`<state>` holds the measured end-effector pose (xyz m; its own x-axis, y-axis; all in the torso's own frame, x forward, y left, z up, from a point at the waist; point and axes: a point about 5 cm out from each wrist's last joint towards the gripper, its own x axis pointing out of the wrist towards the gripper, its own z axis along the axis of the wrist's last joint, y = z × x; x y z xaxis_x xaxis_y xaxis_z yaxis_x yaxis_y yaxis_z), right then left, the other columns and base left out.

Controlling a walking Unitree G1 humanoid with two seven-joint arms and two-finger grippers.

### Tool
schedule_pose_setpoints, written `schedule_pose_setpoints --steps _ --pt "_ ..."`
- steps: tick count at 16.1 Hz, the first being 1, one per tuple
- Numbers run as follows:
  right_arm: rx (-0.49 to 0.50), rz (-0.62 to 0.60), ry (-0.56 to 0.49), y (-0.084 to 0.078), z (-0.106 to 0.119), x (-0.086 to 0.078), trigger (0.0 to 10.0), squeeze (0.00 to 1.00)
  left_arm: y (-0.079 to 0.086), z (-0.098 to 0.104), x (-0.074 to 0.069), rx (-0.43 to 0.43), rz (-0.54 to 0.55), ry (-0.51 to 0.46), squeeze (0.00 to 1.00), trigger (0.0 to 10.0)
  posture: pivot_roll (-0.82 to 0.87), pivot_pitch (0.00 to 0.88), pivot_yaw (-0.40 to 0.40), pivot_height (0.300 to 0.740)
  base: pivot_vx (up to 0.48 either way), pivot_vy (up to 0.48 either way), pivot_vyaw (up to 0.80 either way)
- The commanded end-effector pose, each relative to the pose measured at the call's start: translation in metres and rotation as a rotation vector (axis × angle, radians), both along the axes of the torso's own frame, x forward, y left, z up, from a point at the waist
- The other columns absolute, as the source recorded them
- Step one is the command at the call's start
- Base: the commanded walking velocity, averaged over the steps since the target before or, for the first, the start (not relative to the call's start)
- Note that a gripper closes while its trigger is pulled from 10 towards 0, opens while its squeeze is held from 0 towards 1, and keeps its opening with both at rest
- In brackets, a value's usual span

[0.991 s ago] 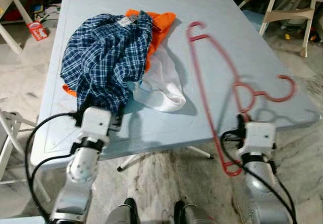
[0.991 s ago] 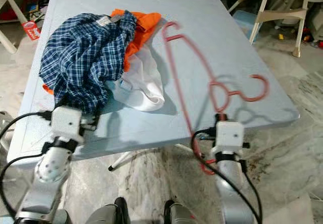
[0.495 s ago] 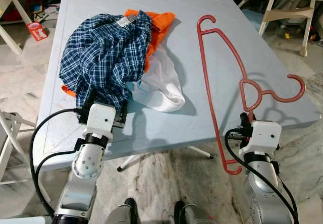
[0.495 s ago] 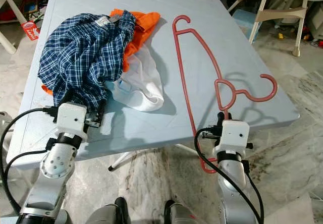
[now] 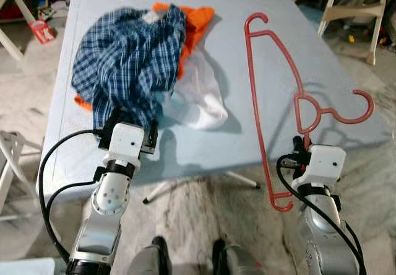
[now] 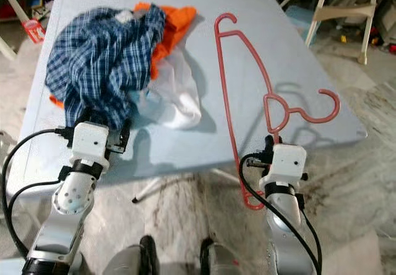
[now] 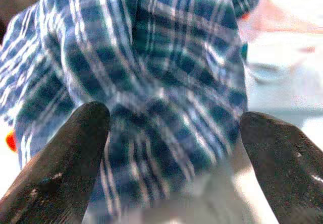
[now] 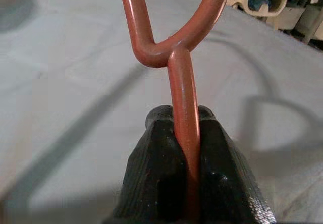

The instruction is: Hang hanger

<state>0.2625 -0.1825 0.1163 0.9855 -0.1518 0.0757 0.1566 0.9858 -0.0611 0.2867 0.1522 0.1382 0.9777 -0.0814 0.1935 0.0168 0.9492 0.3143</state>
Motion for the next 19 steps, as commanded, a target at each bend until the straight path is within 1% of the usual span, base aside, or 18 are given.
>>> schedule_pose_setpoints --steps 1,5,6,9,13,14,16,17,18,19 --pt "0.008 -0.007 0.02 -0.002 -0.003 -0.004 10.0 0.0 0.001 -0.007 -0.002 0.011 0.008 0.031 0.0 10.0 -0.1 0.213 0.003 0.74 -0.304 0.0 0.0" --pt "0.015 -0.004 0.035 -0.001 -0.005 -0.003 10.0 0.0 0.001 -0.007 0.0 0.013 0.007 0.035 0.0 10.0 -0.1 0.209 0.005 0.74 -0.301 0.0 0.0" --pt "0.027 0.012 0.02 0.001 -0.004 -0.003 10.0 0.0 0.001 -0.008 0.0 0.013 0.006 0.037 0.0 10.0 -0.1 0.208 0.004 0.74 -0.3 0.0 0.0" --pt "-0.009 0.02 0.053 0.002 -0.006 -0.002 10.0 0.0 0.0 -0.008 0.002 0.01 0.001 0.042 0.0 10.0 -0.1 0.202 0.004 0.74 -0.303 0.0 0.0" --pt "-0.012 0.027 0.053 0.002 -0.006 -0.001 10.0 0.0 -0.002 -0.008 0.004 0.006 -0.004 0.045 0.0 10.0 -0.11 0.194 0.005 0.74 -0.287 0.0 0.0" --pt "-0.049 0.012 0.063 0.002 -0.006 0.0 10.0 0.0 -0.002 -0.009 0.005 0.002 -0.004 0.047 0.0 10.0 -0.11 0.195 0.005 0.74 -0.281 0.0 0.0" --pt "-0.125 0.012 0.041 0.002 -0.004 0.002 10.0 0.0 -0.003 -0.008 0.007 -0.001 -0.002 0.044 0.0 10.0 -0.11 0.194 0.007 0.74 -0.266 0.0 0.0" --pt "-0.112 0.03 0.034 0.003 -0.004 0.003 10.0 0.0 -0.004 -0.008 0.008 -0.002 -0.002 0.043 0.0 10.0 -0.11 0.195 0.006 0.74 -0.262 0.0 0.0" --pt "-0.07 0.01 0.037 0.0 -0.004 0.003 10.0 0.0 -0.003 -0.01 0.009 -0.014 0.008 0.052 0.0 10.0 -0.12 0.2 0.006 0.74 -0.247 0.0 0.0" --pt "-0.09 -0.009 0.042 -0.003 -0.004 0.003 10.0 0.0 -0.003 -0.014 0.009 -0.03 0.018 0.071 0.0 10.0 -0.12 0.2 0.006 0.74 0.0 0.0 0.0"
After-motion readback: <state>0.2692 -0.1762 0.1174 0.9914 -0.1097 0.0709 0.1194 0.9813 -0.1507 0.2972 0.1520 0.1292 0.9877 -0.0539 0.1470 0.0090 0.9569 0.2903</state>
